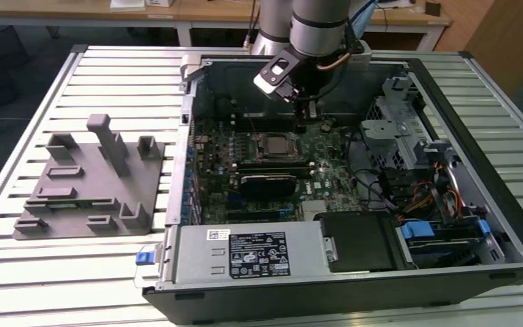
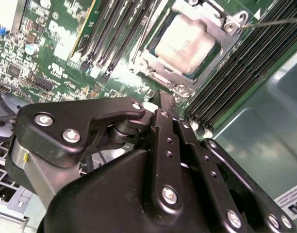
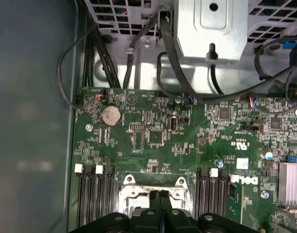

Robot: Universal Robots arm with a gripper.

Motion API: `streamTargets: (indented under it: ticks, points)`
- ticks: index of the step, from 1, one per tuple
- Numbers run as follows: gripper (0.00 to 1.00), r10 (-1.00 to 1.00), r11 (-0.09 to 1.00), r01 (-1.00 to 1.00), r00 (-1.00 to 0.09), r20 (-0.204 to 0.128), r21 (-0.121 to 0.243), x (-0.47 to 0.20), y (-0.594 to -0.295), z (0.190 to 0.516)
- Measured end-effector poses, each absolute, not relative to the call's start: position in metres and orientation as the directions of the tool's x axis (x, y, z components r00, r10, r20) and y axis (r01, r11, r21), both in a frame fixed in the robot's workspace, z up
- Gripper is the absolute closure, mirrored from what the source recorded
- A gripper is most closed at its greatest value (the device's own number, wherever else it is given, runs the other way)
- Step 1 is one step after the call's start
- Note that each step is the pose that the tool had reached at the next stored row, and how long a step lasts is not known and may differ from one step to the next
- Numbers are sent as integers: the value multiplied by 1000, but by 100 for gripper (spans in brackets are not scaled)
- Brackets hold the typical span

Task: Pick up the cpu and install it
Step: 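Close the cpu cover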

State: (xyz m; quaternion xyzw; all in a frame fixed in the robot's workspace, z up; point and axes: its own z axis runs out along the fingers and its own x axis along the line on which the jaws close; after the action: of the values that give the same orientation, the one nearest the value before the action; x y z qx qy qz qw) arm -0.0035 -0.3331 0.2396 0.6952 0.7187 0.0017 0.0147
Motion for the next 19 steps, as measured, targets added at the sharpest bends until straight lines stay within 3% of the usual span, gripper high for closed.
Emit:
streamTargets:
  ticks: [19]
  points:
    - [89,999,34,999,-34,-19,23,-56,-333,229]
